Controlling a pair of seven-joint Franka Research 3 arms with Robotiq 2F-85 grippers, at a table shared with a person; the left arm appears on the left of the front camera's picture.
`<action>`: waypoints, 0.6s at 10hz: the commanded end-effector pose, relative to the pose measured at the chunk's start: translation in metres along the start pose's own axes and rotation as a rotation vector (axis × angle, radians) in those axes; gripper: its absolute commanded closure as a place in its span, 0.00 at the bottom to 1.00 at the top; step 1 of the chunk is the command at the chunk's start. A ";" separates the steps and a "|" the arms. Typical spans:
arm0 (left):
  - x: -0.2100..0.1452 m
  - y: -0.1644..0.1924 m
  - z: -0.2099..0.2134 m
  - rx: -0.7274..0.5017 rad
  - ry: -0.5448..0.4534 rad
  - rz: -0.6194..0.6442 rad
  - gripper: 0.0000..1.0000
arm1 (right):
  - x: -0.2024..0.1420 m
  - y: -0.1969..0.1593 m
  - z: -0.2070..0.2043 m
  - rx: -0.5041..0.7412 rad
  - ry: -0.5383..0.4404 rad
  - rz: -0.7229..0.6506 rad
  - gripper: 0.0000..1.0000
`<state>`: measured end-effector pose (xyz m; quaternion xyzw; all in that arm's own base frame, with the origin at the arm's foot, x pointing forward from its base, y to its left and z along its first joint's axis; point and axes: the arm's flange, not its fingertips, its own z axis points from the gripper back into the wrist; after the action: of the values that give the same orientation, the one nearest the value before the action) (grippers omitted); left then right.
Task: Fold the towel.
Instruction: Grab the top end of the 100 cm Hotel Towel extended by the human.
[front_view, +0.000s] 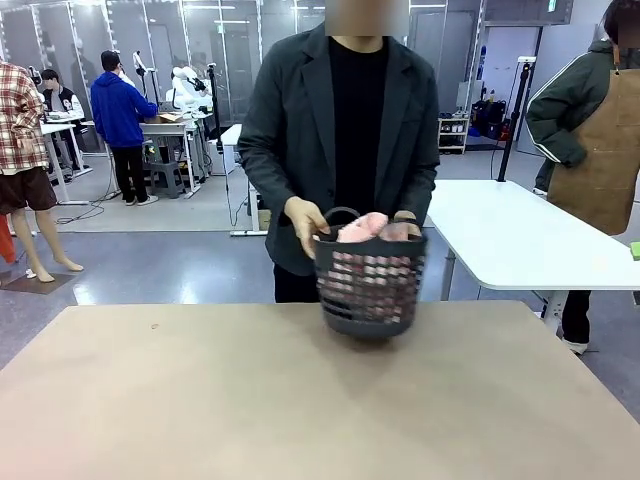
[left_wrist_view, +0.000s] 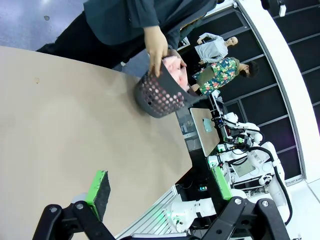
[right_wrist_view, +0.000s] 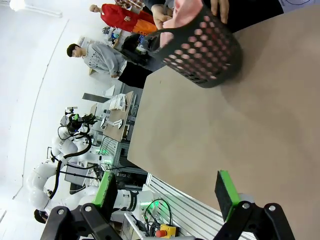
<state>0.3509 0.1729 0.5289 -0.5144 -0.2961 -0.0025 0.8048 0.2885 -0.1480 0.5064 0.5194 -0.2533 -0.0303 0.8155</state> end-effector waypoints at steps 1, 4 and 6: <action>0.002 0.000 0.000 -0.026 -0.010 -0.012 0.00 | 0.002 0.000 -0.001 0.014 -0.010 0.011 0.00; 0.002 0.000 0.000 -0.026 -0.010 -0.012 0.00 | 0.002 0.000 -0.001 0.014 -0.010 0.011 0.00; 0.002 0.000 0.000 -0.026 -0.010 -0.012 0.00 | 0.002 0.000 -0.001 0.014 -0.010 0.011 0.00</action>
<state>0.3509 0.1729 0.5289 -0.5144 -0.2960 -0.0025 0.8048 0.2885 -0.1479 0.5064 0.5195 -0.2533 -0.0303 0.8155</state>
